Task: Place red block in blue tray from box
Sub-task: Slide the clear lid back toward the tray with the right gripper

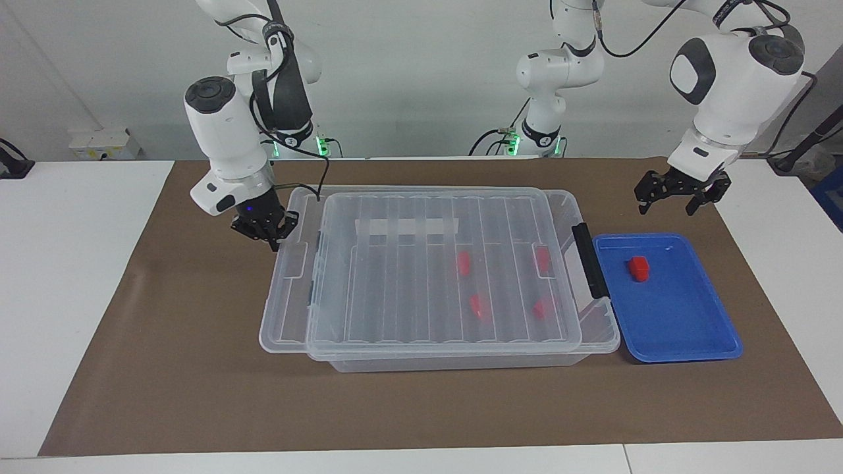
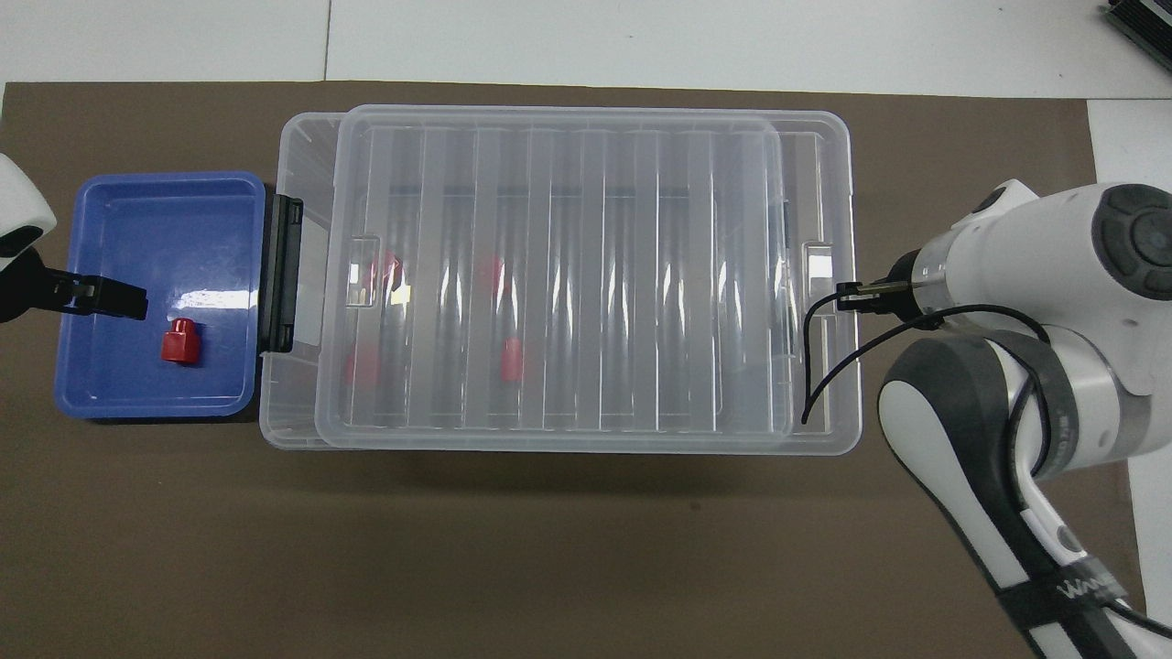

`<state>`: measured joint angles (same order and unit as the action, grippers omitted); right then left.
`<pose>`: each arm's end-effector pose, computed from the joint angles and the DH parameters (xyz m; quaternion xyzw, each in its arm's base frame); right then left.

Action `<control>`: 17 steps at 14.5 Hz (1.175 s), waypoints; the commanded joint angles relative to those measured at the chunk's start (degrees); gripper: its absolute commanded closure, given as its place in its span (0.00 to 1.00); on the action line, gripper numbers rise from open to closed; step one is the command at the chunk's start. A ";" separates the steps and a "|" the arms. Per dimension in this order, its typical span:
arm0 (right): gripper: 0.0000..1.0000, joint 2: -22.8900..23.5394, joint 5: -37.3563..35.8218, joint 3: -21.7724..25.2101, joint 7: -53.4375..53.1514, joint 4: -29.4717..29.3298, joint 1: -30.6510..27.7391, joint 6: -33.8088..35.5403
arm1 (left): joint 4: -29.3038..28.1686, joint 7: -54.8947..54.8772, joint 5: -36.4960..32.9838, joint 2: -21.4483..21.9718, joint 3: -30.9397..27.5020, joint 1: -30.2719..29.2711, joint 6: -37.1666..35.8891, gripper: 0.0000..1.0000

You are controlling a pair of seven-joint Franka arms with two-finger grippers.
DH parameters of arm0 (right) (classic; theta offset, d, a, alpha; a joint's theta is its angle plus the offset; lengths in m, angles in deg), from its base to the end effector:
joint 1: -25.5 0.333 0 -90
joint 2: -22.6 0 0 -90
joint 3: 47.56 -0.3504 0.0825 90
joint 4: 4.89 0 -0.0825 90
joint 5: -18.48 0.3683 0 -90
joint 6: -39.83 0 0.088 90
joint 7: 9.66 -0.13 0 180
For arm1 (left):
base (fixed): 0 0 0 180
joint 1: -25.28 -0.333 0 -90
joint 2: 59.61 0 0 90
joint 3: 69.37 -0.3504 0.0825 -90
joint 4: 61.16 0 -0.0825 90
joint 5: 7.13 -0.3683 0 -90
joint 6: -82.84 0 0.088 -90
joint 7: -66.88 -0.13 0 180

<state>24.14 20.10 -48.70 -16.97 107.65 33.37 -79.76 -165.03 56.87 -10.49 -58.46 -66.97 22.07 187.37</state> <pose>0.5547 0.0899 0.4852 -0.9987 -0.0084 -0.0457 0.0196 0.5448 0.0136 0.5574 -0.9957 0.0870 -0.0130 0.0303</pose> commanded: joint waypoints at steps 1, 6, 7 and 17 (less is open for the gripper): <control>1.00 -0.22 2.07 0.00 -0.15 1.19 1.80 -1.26 | -1.07 0.61 -0.07 1.48 -0.37 1.88 0.33 0.00; 1.00 -0.22 2.07 0.00 -0.07 1.72 4.26 -4.24 | -0.63 0.52 -0.07 1.84 -0.37 1.71 0.33 0.00; 1.00 -0.22 2.07 0.00 -0.07 1.98 4.44 -4.51 | -0.72 0.52 -0.07 1.84 -0.37 1.88 0.33 0.00; 1.00 -4.17 1.02 0.70 -0.07 1.02 -2.93 1.37 | -0.89 0.70 -0.15 2.19 -0.81 1.01 -0.02 0.00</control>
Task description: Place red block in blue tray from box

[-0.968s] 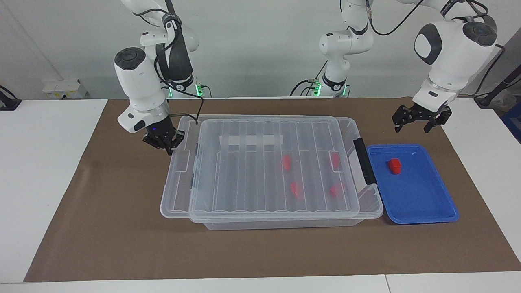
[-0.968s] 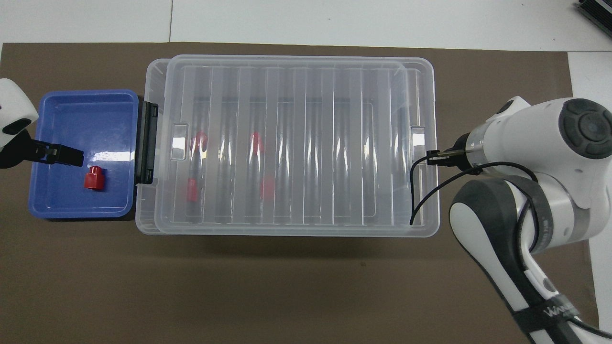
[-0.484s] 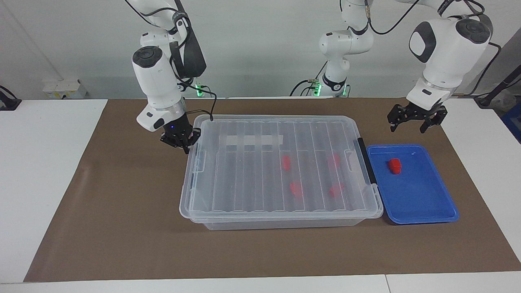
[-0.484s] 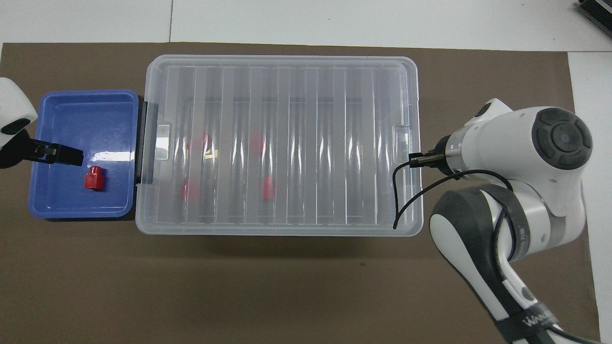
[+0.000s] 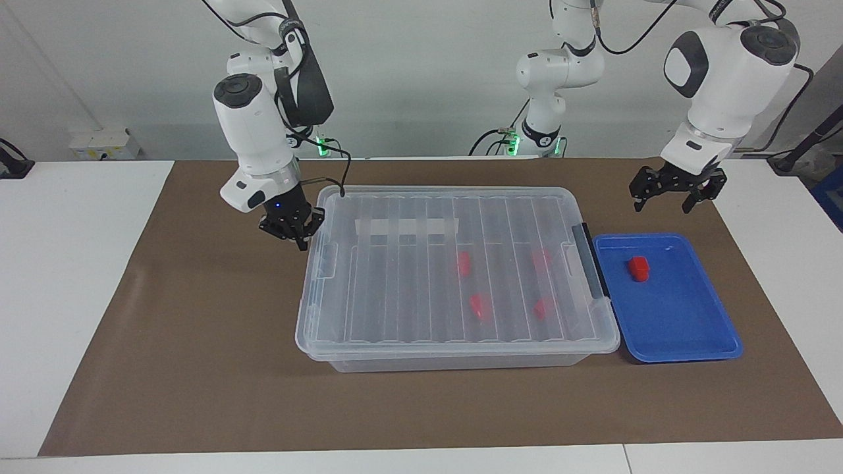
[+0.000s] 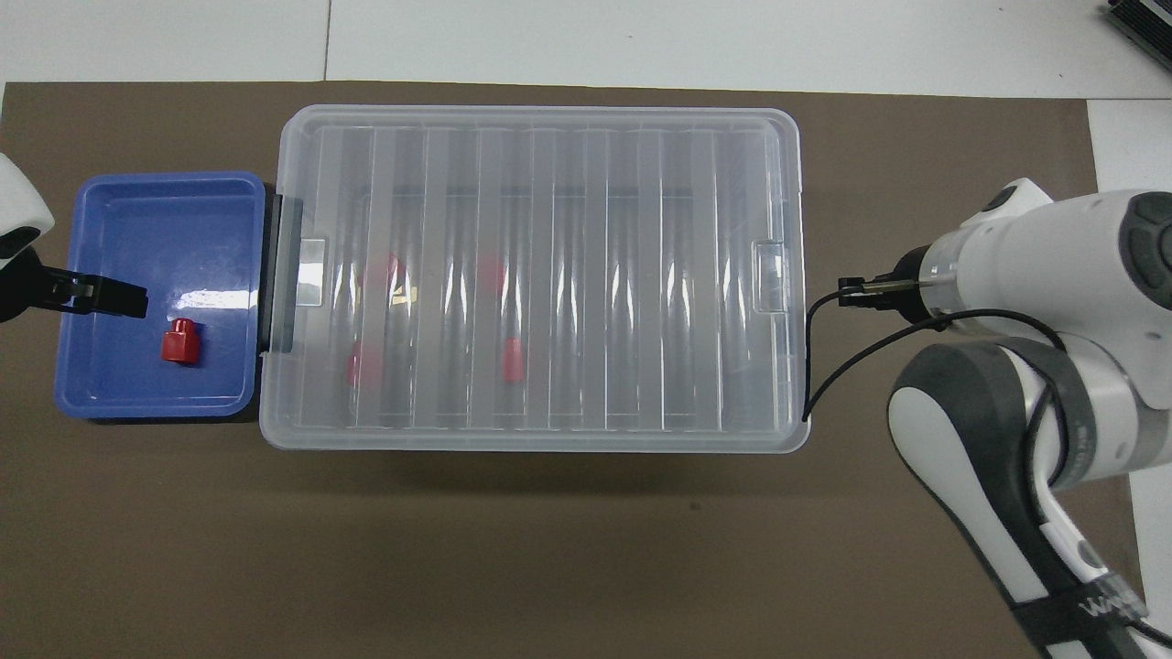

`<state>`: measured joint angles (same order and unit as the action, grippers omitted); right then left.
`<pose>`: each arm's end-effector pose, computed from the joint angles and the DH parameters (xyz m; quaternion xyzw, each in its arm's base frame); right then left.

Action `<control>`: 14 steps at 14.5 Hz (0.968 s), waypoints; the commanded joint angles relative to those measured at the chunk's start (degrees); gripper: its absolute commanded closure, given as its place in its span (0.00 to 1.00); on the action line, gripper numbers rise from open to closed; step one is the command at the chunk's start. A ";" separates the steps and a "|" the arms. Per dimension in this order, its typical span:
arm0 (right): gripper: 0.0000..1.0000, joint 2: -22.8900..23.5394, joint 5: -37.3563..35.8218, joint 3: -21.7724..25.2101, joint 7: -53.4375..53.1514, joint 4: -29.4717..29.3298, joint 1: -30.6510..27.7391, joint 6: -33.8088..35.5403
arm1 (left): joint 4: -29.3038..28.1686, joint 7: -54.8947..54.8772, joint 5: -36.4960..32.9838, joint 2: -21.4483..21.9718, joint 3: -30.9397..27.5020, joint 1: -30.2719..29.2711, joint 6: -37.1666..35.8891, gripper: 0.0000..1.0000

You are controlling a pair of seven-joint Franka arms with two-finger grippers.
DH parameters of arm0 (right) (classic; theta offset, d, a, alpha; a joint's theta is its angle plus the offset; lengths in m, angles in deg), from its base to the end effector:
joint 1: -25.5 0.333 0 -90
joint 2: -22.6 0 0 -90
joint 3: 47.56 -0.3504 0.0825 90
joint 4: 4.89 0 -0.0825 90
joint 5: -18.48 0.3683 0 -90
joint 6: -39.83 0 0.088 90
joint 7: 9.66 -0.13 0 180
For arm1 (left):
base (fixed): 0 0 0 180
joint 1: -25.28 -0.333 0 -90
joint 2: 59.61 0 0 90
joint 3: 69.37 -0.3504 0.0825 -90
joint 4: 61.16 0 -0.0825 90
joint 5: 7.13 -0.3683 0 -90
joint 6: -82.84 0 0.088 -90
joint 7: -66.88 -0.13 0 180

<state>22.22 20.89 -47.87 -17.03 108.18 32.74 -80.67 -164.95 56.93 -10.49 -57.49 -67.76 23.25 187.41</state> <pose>0.5515 0.0760 0.5012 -0.9975 0.0078 -0.0651 0.0275 0.5413 0.0098 0.5673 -0.9952 0.0896 -0.0226 0.0312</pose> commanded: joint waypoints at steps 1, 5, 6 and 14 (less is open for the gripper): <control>1.00 -2.69 0.14 -0.04 -0.01 0.40 -4.32 3.34 | -0.97 0.63 -0.07 1.22 -0.03 -0.17 -0.07 0.00; 0.00 -2.61 0.14 -0.12 -0.18 -2.92 -9.43 6.06 | 1.38 0.54 -0.33 1.40 0.41 0.44 -0.41 0.00; 0.00 -2.44 -0.04 -0.04 -0.27 -5.02 -9.52 8.07 | 4.27 0.54 -0.59 1.40 0.50 0.62 -2.77 0.00; 0.00 2.75 -4.00 -0.39 -0.36 -24.20 -9.17 26.19 | 7.38 0.46 -0.24 1.66 0.50 0.54 -5.79 0.00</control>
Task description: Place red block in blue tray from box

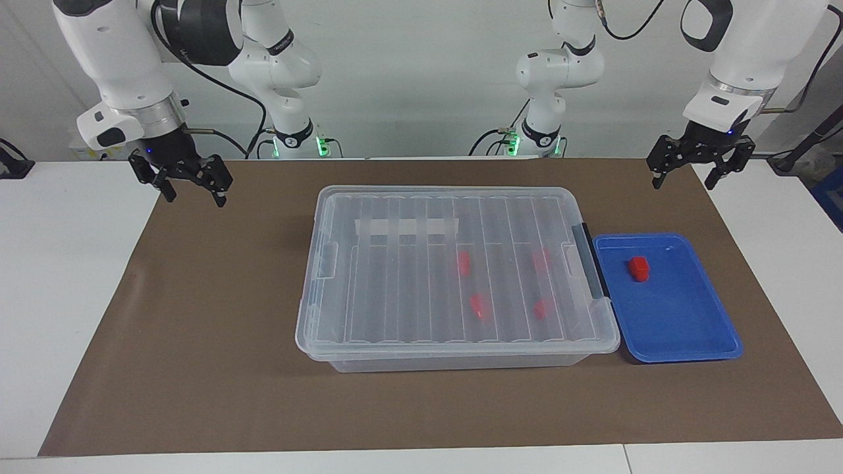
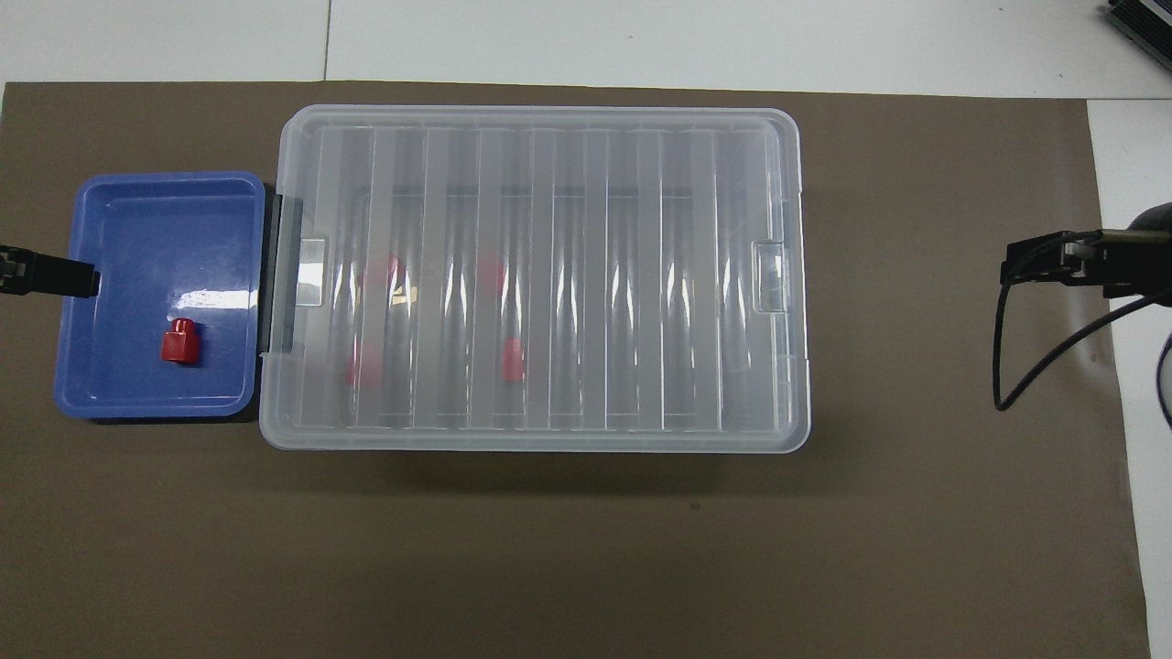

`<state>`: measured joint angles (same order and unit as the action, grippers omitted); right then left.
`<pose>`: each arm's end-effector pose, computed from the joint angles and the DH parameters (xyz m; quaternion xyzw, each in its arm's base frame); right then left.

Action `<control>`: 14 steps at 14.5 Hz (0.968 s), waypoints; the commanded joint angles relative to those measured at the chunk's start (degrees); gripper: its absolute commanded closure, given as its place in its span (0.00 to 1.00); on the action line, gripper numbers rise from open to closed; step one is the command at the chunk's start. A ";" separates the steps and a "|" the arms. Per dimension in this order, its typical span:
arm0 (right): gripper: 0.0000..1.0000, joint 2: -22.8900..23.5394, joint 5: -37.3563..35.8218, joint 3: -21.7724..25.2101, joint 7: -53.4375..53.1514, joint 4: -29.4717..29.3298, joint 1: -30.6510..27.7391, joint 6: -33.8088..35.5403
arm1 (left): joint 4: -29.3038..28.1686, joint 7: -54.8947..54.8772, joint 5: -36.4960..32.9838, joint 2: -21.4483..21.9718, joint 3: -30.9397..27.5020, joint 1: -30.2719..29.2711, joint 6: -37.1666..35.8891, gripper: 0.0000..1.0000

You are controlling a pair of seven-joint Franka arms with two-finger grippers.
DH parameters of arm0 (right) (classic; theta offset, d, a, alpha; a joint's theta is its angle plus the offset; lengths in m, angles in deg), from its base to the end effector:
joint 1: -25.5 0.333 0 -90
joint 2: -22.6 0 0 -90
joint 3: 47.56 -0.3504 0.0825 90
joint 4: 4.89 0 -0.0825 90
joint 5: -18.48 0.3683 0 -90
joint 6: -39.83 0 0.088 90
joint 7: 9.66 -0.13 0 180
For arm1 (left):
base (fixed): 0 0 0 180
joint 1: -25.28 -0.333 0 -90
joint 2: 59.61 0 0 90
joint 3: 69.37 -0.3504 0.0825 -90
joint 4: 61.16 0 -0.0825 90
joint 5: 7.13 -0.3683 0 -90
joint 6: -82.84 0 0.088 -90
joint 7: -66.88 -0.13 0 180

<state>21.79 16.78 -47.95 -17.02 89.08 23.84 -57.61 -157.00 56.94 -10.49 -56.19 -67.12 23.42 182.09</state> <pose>0.5471 -0.0156 0.6236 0.9965 -0.0738 0.0381 0.0128 0.5358 0.0024 0.6361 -0.9934 0.0928 -0.0568 0.0352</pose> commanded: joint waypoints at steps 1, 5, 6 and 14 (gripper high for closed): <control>0.00 3.09 0.20 -0.40 -0.37 -5.20 -0.28 3.14 | -0.58 0.54 -0.24 0.36 -0.14 0.36 -0.46 0.00; 0.00 2.14 0.11 -0.66 -0.28 -4.33 -0.01 5.85 | -0.58 0.62 -0.24 0.63 -0.23 -0.16 -1.25 0.00; 0.00 1.43 0.11 -0.66 -0.37 -3.36 0.08 6.99 | -0.58 0.62 -0.24 0.63 -0.40 -0.34 -1.42 0.00; 0.00 0.63 1.34 -0.75 -0.10 -1.60 0.25 6.83 | -0.75 0.62 -0.24 0.80 -0.58 -0.25 -2.92 0.00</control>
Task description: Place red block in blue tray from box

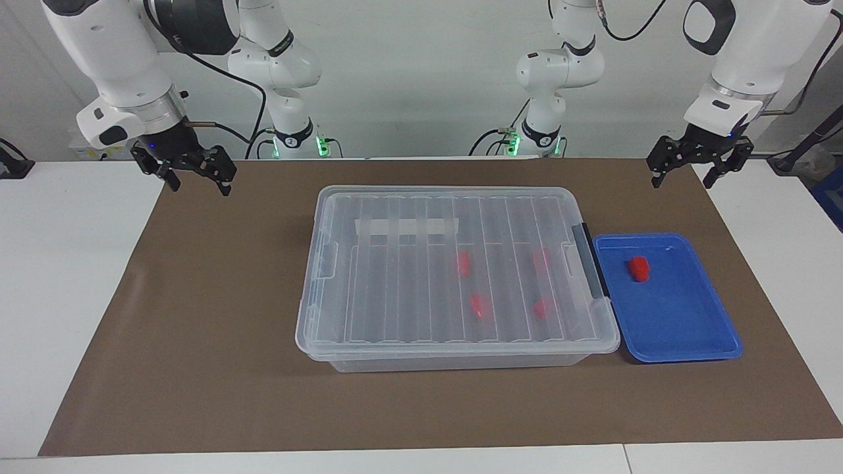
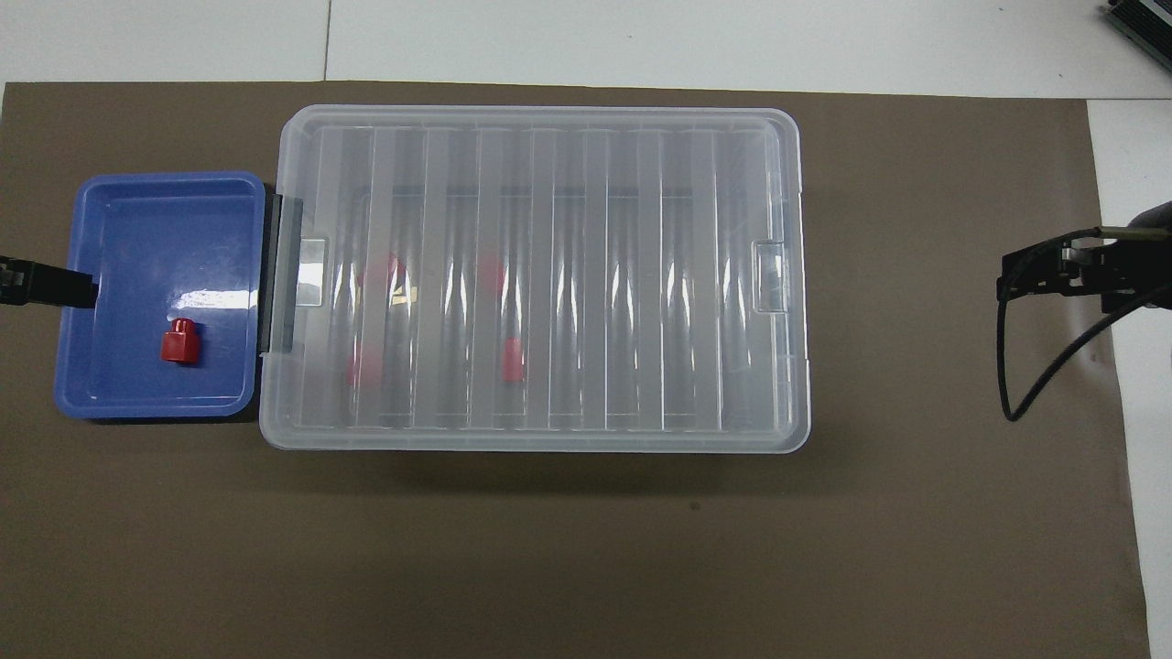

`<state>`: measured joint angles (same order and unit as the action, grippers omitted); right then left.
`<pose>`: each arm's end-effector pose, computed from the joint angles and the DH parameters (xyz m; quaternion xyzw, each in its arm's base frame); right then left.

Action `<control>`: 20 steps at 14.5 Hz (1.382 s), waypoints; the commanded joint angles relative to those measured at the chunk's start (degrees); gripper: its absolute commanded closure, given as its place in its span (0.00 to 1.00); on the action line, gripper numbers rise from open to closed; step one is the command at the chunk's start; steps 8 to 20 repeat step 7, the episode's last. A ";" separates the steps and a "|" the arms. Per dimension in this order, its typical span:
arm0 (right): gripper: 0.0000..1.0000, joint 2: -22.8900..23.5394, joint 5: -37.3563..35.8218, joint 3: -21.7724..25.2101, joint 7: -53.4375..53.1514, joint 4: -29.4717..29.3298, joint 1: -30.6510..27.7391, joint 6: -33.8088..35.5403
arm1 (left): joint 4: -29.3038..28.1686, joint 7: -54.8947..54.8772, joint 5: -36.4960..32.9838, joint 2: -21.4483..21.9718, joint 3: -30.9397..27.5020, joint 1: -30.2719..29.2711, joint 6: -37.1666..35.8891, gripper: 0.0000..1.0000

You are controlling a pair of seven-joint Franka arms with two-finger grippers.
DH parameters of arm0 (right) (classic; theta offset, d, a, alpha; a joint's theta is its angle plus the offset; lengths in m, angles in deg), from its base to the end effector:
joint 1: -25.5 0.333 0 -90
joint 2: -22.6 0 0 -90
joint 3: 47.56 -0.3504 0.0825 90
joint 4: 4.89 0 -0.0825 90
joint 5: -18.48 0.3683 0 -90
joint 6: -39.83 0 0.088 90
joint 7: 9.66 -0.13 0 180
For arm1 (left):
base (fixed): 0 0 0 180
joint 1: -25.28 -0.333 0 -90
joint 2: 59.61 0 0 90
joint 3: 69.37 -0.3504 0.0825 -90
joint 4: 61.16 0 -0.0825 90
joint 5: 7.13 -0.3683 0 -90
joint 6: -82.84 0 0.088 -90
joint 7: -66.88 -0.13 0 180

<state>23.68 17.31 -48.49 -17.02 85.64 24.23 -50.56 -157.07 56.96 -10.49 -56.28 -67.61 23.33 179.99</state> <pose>0.5447 -0.0060 0.6221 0.9976 -0.0670 -0.0100 0.0107 0.5317 0.0082 0.6311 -0.9949 0.0872 -0.0370 0.0335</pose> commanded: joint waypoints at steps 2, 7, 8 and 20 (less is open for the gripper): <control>0.00 -1.52 0.81 -0.21 -0.19 2.11 -0.14 -0.23 | -0.68 0.60 -0.24 0.89 -0.27 -0.34 -0.82 0.00; 0.00 -2.05 0.81 -0.21 -0.37 3.16 -0.14 -0.23 | -0.68 0.60 -0.24 0.89 -0.18 -0.34 -0.82 0.00; 0.00 -2.05 0.81 -0.21 -0.37 3.16 -0.14 -0.23 | -0.68 0.60 -0.24 0.89 -0.18 -0.34 -0.82 0.00; 0.00 -2.05 0.81 -0.21 -0.37 3.16 -0.14 -0.23 | -0.68 0.60 -0.24 0.89 -0.18 -0.34 -0.82 0.00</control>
